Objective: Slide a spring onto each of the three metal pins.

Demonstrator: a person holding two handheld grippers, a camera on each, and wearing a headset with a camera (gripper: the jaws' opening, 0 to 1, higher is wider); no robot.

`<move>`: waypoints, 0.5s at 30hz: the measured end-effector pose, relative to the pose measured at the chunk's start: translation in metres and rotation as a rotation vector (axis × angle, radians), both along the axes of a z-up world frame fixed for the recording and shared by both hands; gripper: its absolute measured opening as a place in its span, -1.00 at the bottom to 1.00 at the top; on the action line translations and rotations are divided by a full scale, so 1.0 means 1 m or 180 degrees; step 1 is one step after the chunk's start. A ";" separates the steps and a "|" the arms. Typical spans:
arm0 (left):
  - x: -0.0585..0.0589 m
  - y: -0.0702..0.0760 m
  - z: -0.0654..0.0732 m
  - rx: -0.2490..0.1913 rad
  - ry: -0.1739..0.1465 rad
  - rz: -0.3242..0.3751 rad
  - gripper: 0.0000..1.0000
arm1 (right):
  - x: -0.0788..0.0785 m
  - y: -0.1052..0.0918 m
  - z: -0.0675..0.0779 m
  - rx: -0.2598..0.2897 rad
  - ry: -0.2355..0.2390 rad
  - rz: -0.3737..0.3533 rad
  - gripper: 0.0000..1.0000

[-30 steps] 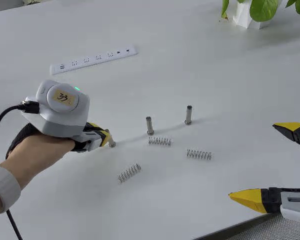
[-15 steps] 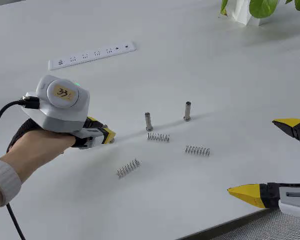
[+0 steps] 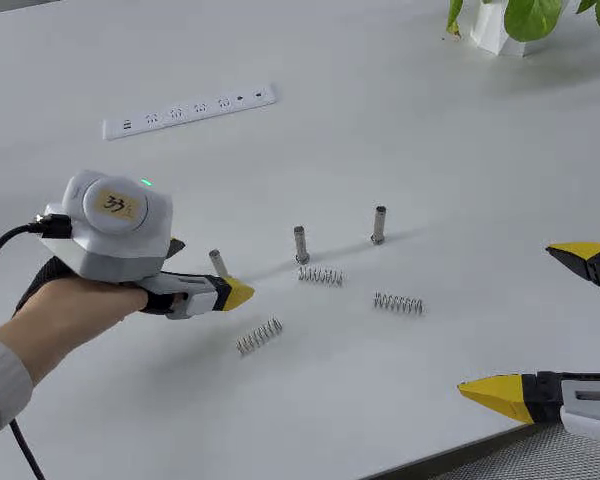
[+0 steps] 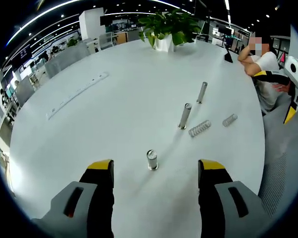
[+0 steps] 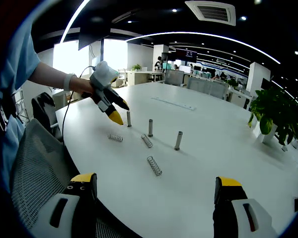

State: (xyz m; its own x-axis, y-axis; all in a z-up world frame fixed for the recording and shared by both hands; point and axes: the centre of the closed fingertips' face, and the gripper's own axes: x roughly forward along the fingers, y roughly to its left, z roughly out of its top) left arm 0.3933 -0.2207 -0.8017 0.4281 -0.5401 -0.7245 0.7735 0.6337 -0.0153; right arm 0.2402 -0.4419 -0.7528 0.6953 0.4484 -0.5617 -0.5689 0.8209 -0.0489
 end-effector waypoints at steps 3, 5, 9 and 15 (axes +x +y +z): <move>-0.003 -0.001 0.002 -0.0142 0.0052 0.0041 0.65 | 0.002 -0.002 0.001 0.0000 -0.0005 -0.0002 0.98; -0.004 -0.001 0.003 -0.0193 0.0033 0.0062 0.84 | 0.004 -0.004 0.002 -0.0005 -0.0016 -0.0002 0.98; -0.008 0.002 0.003 -0.0235 0.0062 0.0087 0.98 | 0.008 -0.007 0.003 -0.0039 -0.0015 0.0019 0.98; -0.010 0.008 0.009 -0.0334 0.0030 0.0226 0.98 | 0.014 -0.012 0.006 -0.0029 -0.0024 0.0016 0.98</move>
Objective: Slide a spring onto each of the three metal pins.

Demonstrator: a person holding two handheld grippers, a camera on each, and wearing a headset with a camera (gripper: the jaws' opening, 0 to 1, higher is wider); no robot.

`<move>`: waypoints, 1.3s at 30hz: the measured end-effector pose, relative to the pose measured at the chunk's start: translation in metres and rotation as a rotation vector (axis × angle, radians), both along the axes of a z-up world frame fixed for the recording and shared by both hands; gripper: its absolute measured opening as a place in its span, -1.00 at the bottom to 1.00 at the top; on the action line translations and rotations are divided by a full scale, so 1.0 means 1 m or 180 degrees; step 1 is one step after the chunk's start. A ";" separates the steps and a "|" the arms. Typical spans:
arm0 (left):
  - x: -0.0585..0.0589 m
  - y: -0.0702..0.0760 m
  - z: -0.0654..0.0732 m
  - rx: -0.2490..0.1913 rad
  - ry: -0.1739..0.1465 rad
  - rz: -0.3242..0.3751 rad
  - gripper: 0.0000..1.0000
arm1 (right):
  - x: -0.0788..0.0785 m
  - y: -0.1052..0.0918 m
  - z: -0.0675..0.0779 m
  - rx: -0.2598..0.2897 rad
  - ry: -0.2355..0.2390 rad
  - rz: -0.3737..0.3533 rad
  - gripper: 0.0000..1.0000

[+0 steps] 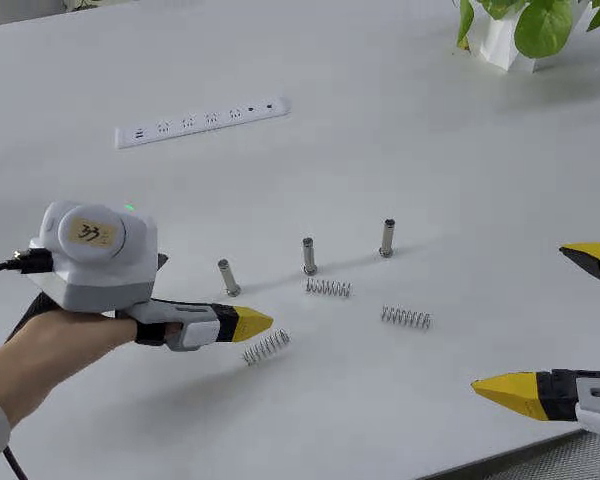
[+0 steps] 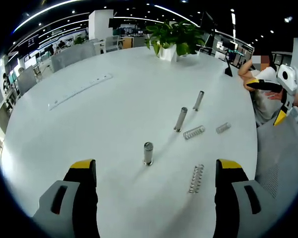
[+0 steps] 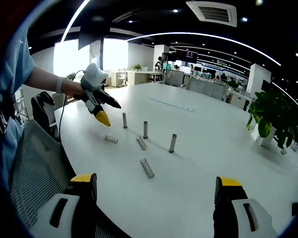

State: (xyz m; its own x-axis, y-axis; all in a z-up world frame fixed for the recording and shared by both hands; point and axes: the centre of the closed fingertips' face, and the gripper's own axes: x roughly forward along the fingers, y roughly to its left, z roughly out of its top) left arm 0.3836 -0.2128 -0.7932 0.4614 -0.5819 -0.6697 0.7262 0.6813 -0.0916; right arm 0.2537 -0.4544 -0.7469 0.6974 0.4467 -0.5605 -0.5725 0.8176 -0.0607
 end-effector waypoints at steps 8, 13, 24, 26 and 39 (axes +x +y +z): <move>-0.007 0.008 0.012 -0.0107 -0.0169 0.0112 0.98 | 0.001 -0.004 -0.001 -0.0005 0.0027 0.0012 0.98; -0.015 0.011 0.018 -0.0179 -0.0248 0.0170 0.98 | 0.002 -0.005 -0.002 -0.0031 0.0038 0.0047 0.98; -0.041 0.014 0.021 -0.0205 -0.0475 0.0072 0.92 | 0.011 -0.010 -0.003 -0.0105 0.0045 0.0119 0.98; -0.045 0.014 0.022 -0.0265 -0.0494 0.0086 0.88 | 0.011 -0.009 -0.004 -0.0127 0.0052 0.0135 0.98; -0.066 0.009 0.004 -0.0334 -0.0468 0.0048 0.78 | 0.009 -0.007 -0.007 -0.0199 0.0088 0.0200 0.98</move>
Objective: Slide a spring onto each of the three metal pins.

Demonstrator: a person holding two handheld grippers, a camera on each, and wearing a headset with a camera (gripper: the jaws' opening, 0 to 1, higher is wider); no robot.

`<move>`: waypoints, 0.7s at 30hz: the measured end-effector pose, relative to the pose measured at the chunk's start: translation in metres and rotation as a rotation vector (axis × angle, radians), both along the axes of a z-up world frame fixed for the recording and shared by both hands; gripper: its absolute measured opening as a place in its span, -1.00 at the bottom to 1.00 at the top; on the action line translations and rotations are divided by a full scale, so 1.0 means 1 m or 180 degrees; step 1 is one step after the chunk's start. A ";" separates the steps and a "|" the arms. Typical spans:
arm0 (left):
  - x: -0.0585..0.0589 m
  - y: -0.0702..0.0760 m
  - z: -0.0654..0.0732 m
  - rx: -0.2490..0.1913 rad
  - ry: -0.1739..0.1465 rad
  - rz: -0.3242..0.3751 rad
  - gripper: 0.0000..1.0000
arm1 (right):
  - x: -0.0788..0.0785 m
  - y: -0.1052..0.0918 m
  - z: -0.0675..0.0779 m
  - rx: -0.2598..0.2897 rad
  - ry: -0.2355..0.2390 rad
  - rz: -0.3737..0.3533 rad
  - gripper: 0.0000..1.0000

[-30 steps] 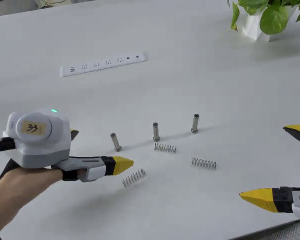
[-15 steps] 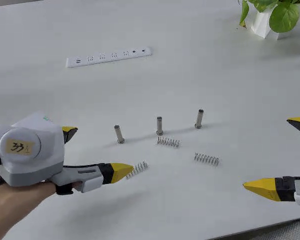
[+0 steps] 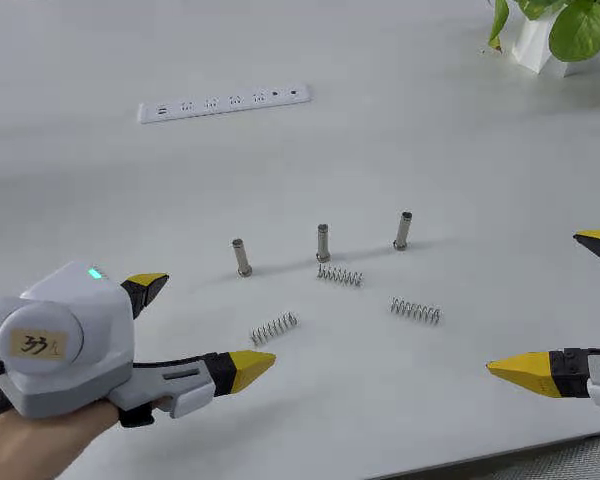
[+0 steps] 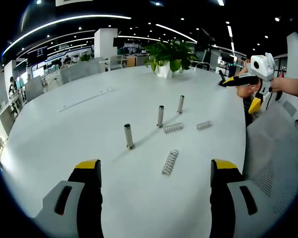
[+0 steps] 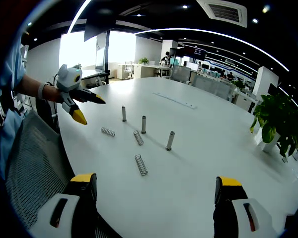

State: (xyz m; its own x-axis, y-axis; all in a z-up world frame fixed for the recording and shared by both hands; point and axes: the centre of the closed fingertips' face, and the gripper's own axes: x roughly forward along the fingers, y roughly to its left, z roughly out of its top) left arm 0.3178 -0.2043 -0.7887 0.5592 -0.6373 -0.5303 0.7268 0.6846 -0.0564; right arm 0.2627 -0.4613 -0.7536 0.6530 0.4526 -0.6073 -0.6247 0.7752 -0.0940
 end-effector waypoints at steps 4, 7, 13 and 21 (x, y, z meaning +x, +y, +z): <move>-0.002 -0.004 -0.004 -0.0038 -0.0015 -0.0037 0.70 | -0.001 0.000 0.000 0.0011 0.0000 -0.0014 0.98; 0.000 -0.007 -0.008 -0.0068 -0.0057 -0.0092 0.64 | -0.002 -0.001 -0.001 0.0011 0.0015 -0.0025 0.98; -0.003 -0.010 -0.025 0.0110 0.0055 -0.0252 0.43 | -0.004 -0.001 -0.002 0.0018 0.0027 -0.0045 0.98; -0.003 -0.019 -0.037 0.0255 0.0159 -0.0431 0.09 | -0.006 -0.004 -0.003 0.0038 0.0038 -0.0089 0.98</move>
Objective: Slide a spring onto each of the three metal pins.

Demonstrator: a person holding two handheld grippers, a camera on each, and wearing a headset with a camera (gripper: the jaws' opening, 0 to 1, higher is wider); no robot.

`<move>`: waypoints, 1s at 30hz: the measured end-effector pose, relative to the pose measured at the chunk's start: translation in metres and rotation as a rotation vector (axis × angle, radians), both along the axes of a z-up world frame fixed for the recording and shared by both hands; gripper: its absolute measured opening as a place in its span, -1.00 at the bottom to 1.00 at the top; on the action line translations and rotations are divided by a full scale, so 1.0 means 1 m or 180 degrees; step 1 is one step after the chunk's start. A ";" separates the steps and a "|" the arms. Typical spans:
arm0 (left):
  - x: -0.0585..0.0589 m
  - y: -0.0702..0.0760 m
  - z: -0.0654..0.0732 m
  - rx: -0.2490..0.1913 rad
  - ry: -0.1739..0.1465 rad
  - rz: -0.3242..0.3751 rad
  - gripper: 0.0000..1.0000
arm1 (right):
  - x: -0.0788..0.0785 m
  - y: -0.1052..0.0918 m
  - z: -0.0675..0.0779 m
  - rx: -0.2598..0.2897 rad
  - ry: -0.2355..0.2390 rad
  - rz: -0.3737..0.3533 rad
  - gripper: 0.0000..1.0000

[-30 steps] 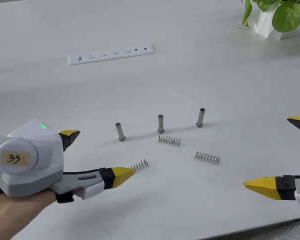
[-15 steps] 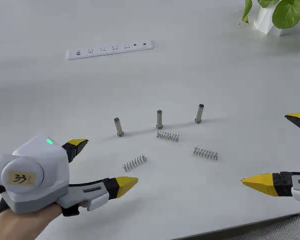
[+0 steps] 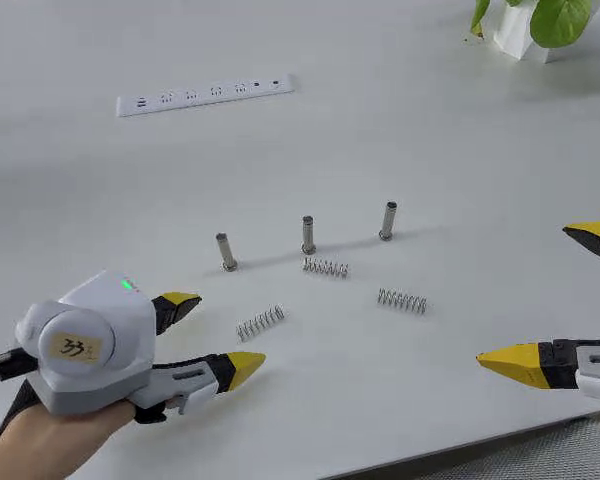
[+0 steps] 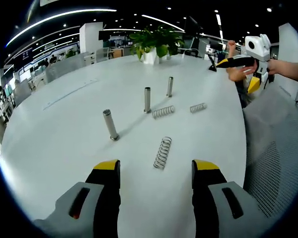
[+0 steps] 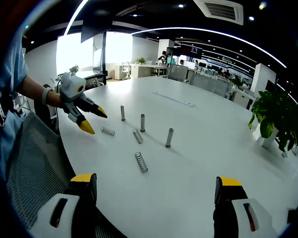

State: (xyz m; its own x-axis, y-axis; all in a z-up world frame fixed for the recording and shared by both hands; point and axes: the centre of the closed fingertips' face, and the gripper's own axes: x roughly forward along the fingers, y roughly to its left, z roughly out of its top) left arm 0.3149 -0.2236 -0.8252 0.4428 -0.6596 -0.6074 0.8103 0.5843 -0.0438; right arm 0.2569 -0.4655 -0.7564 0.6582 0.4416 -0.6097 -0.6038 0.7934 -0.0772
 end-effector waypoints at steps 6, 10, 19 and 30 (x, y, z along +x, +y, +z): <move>-0.001 -0.006 -0.006 0.0060 0.0072 -0.0116 -0.14 | -0.003 -0.002 -0.001 0.0011 0.0009 -0.0037 0.98; -0.002 -0.010 -0.009 0.0113 0.0108 -0.0200 -0.31 | -0.004 -0.002 -0.002 0.0024 0.0013 -0.0056 0.98; 0.004 -0.011 -0.013 0.0288 0.0161 -0.0363 -0.61 | -0.005 0.000 -0.002 0.0057 0.0013 -0.0066 0.98; 0.003 -0.011 -0.016 0.0555 0.0245 -0.0617 -0.77 | -0.005 0.001 -0.003 0.0080 0.0024 -0.0066 0.98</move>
State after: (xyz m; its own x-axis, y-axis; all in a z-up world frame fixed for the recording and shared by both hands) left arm 0.3180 -0.2350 -0.8415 0.2667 -0.6101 -0.7461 0.9059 0.4228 -0.0219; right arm 0.2517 -0.4641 -0.7591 0.6629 0.4430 -0.6036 -0.5876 0.8074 -0.0527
